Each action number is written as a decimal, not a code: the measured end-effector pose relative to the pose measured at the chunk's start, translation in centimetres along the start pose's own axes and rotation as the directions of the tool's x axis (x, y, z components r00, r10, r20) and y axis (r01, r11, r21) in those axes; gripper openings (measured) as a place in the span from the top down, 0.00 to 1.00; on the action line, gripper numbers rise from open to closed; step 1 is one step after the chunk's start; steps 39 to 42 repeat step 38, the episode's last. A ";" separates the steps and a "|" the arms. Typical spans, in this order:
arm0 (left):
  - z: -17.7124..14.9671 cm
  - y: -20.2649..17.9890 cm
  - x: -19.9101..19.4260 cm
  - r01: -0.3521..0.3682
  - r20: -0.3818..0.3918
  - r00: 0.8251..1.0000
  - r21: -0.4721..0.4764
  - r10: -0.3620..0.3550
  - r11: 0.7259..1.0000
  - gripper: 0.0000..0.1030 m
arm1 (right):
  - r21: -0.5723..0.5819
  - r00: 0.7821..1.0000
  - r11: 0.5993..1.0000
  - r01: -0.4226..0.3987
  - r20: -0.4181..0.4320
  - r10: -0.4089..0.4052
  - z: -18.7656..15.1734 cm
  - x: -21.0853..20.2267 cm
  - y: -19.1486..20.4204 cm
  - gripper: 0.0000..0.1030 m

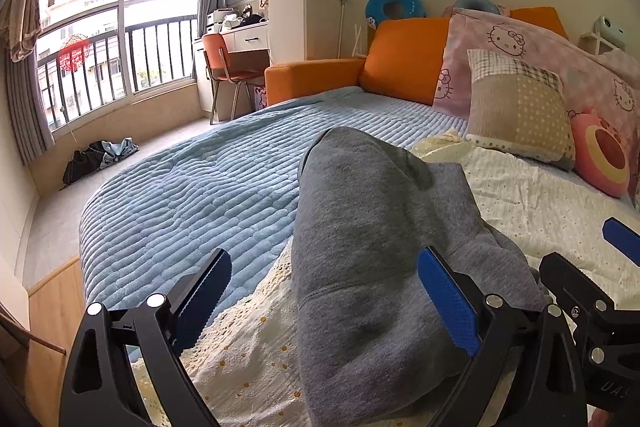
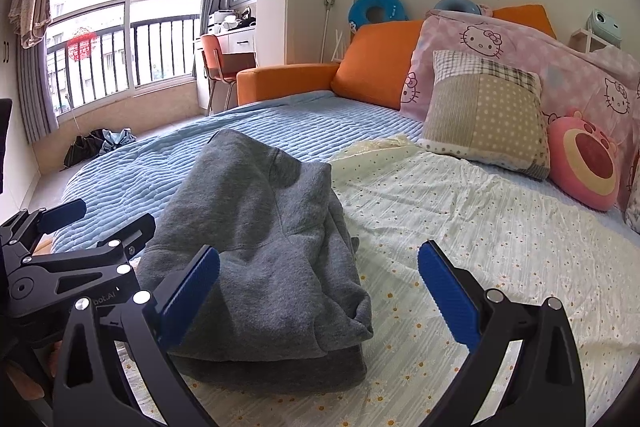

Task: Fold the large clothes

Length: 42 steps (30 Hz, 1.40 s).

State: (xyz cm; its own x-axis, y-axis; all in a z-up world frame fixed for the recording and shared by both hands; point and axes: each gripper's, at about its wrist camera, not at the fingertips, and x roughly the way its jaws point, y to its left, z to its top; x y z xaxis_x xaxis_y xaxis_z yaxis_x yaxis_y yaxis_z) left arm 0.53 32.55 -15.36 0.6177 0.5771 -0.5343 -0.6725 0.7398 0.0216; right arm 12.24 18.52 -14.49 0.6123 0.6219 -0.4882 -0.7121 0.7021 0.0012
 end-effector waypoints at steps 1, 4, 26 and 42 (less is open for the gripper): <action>0.0 0.0 0.0 0.000 0.001 1.000 -0.001 0.000 1.000 0.07 | 0.003 1.000 1.000 0.002 0.002 -0.002 0.0 -0.1 0.1 0.05; 0.0 0.0 0.0 -0.001 0.000 1.000 0.002 0.001 1.000 0.07 | 0.004 1.000 1.000 0.002 0.006 -0.002 0.1 -0.1 0.0 0.05; -0.1 -0.3 -0.5 -0.034 0.016 0.999 0.016 0.034 0.999 0.07 | -0.004 1.000 1.000 -0.001 -0.011 0.001 0.0 0.1 0.1 0.05; 0.0 -0.4 -0.2 -0.015 -0.016 1.000 0.011 0.015 1.000 0.07 | -0.005 1.000 1.000 -0.002 -0.012 0.002 0.0 0.1 0.1 0.05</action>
